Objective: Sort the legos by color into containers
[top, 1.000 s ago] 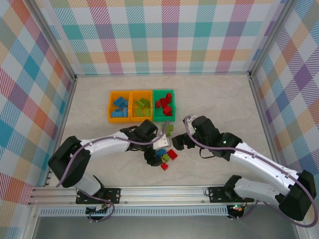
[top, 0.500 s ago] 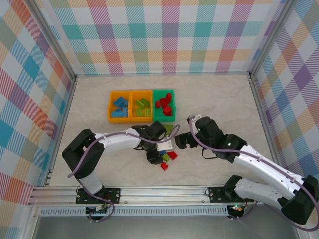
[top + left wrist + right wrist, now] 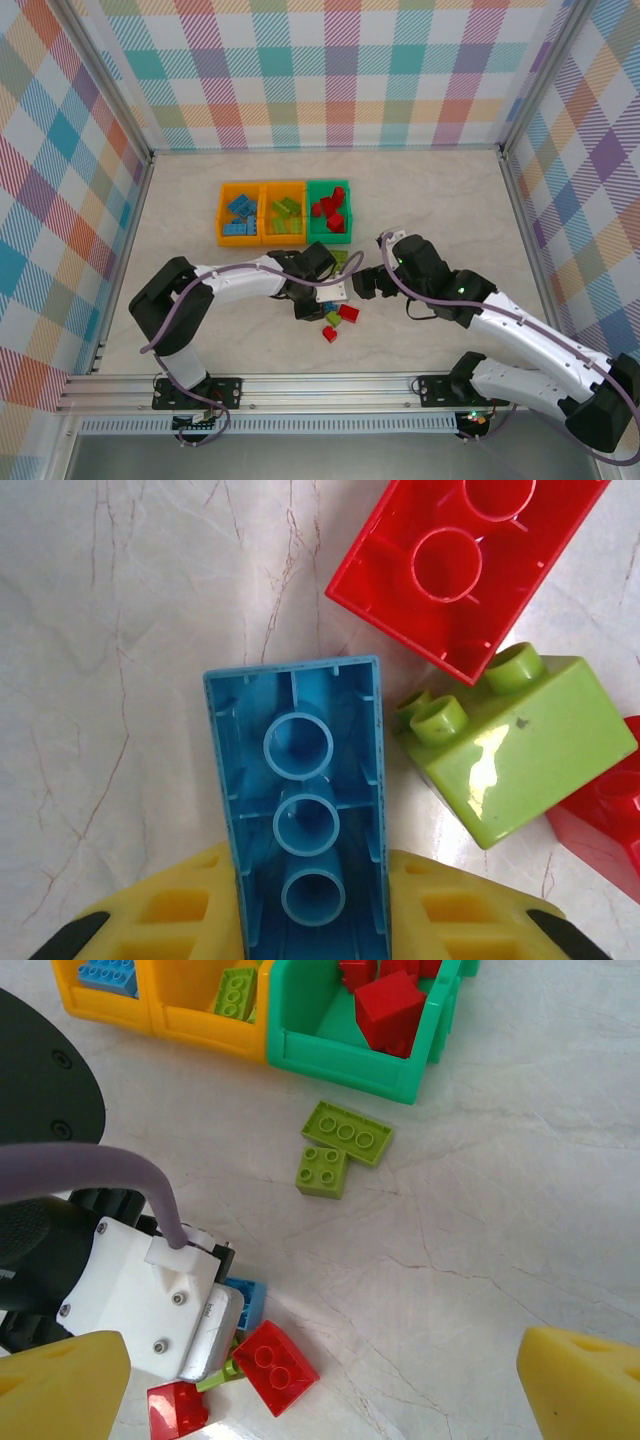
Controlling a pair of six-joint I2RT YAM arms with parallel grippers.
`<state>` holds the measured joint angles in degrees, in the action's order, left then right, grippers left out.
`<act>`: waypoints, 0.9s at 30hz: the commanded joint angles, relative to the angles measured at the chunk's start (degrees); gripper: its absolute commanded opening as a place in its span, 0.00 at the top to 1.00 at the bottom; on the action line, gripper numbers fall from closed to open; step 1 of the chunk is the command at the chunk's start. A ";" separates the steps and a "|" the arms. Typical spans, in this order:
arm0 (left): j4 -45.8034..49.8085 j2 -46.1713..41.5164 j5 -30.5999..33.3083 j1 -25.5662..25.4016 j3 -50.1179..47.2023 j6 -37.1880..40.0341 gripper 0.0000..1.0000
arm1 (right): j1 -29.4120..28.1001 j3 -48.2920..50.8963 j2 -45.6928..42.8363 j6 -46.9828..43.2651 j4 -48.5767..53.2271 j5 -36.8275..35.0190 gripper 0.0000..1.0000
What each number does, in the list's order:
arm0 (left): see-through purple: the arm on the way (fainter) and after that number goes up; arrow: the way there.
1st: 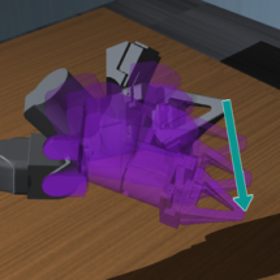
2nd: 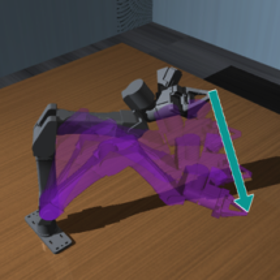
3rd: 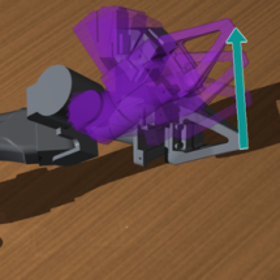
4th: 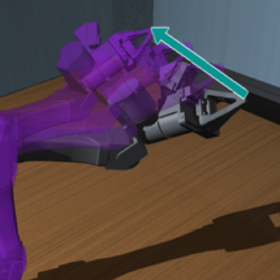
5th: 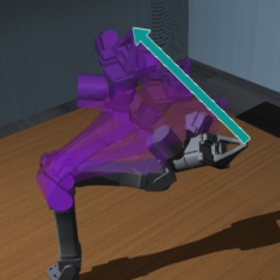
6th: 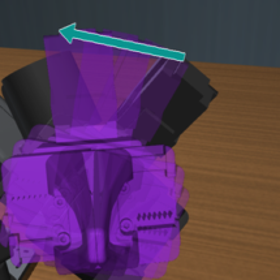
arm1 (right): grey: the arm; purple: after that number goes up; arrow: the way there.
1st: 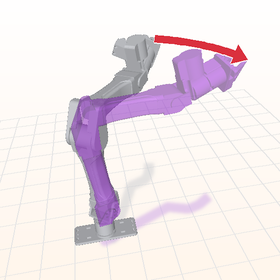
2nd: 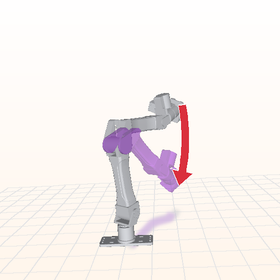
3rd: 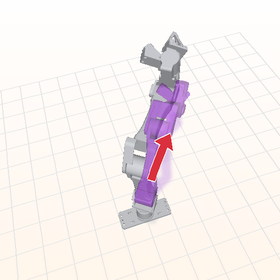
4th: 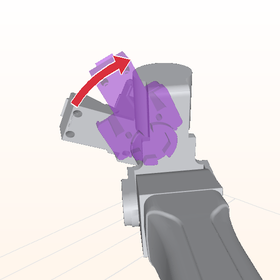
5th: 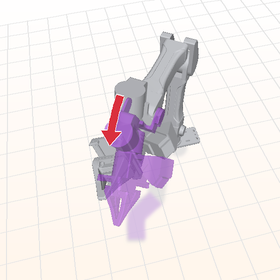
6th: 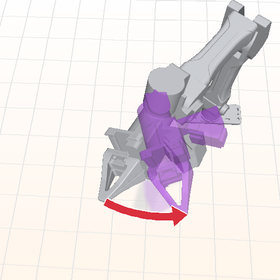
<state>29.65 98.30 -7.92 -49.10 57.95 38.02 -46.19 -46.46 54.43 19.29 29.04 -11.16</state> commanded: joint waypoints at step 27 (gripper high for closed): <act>-10.39 -6.55 12.70 35.45 9.94 -37.47 0.64 | 0.23 7.78 -5.24 -0.01 -3.34 12.05 0.00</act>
<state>19.22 88.73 4.23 -14.87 65.56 5.08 -46.19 -37.17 50.33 18.65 26.72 0.30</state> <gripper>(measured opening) 0.357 0.996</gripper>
